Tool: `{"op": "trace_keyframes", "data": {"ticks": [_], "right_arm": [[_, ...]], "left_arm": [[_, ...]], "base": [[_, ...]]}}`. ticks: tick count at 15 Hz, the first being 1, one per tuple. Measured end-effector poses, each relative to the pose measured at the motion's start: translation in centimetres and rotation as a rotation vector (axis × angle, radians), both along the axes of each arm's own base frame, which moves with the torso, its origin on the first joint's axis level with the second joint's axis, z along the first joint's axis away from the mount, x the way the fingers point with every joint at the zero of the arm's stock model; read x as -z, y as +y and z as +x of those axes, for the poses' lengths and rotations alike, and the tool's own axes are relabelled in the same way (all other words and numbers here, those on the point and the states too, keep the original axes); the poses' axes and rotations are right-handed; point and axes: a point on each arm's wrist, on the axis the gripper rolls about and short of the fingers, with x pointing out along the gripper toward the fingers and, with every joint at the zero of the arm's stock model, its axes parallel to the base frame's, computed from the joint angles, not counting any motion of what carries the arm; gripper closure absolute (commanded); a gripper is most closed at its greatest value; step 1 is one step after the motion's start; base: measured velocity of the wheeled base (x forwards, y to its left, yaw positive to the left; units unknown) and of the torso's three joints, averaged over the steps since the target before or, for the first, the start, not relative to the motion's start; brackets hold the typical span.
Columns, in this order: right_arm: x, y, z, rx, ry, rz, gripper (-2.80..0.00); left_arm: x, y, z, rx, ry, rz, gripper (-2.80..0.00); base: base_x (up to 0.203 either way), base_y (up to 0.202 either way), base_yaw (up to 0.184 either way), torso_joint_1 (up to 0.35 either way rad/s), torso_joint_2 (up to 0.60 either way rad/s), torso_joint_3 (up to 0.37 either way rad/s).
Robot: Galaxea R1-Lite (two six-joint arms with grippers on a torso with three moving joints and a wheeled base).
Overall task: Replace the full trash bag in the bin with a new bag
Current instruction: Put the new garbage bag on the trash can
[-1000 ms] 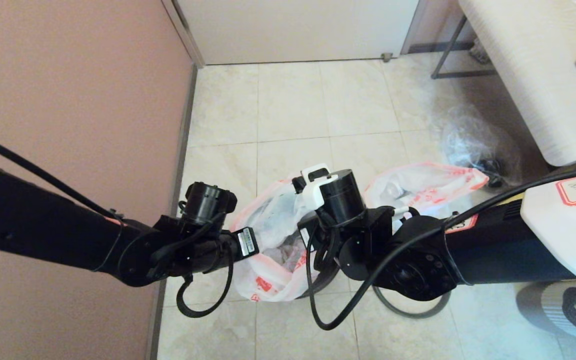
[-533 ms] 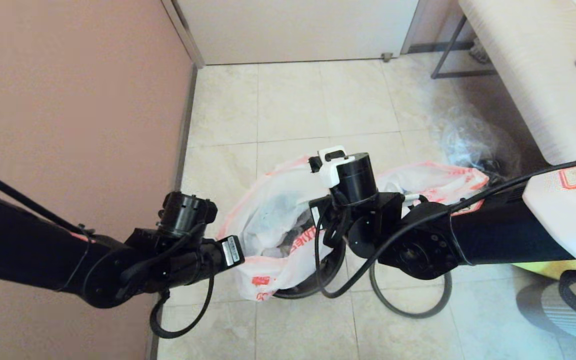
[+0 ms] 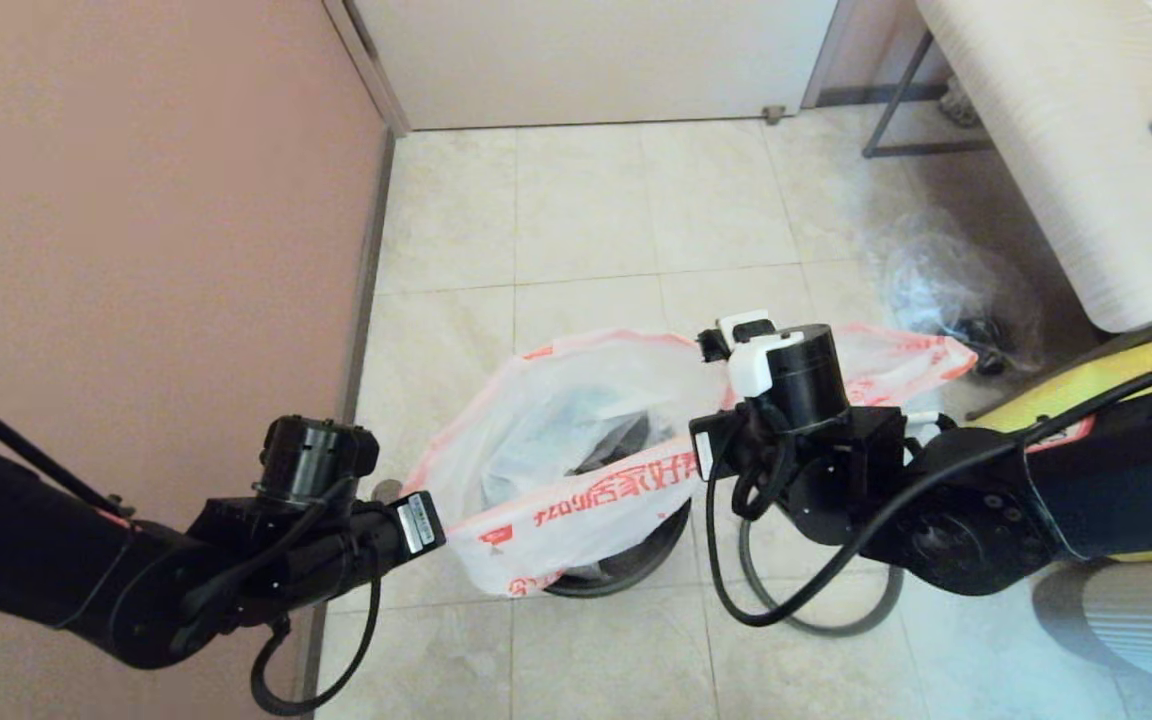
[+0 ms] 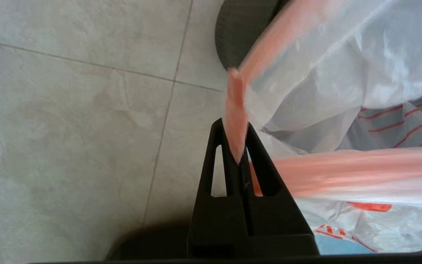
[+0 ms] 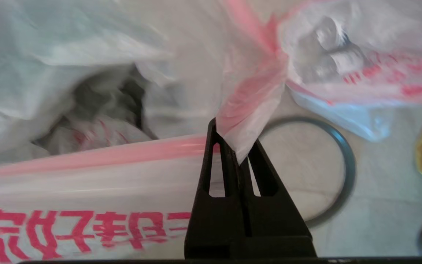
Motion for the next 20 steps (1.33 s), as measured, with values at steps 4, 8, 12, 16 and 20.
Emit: {"op": "trace_keyframes", "data": {"ticks": [4, 8, 12, 16, 20], "right_arm": [[2.6, -0.7, -1.2, -0.001, 0.057, 0.013, 0.0], [7.2, -0.3, -0.9, -0.006, 0.085, -0.003, 0.0], [10.9, -0.5, -0.5, 0.005, 0.142, -0.048, 0.0], [12.8, -0.9, 0.1, 0.018, 0.188, -0.064, 0.0], [13.4, -1.6, 1.0, 0.052, 0.198, -0.044, 0.0]], "left_arm": [[0.7, -0.4, -0.9, 0.036, 0.035, 0.0, 0.0], [2.5, -1.4, -1.6, 0.105, 0.108, 0.011, 0.0], [5.2, -1.8, -1.3, 0.171, 0.108, 0.072, 0.0], [7.6, -1.4, -0.4, 0.191, 0.126, 0.128, 0.0], [8.8, -1.4, 0.3, 0.194, 0.158, 0.149, 0.0]], "base": [[0.0, 0.0, 0.0, 0.0, 0.0, 0.0], [0.0, 0.0, 0.0, 0.0, 0.0, 0.0], [0.0, 0.0, 0.0, 0.0, 0.0, 0.0], [0.0, 0.0, 0.0, 0.0, 0.0, 0.0], [0.0, 0.0, 0.0, 0.0, 0.0, 0.0]]}}
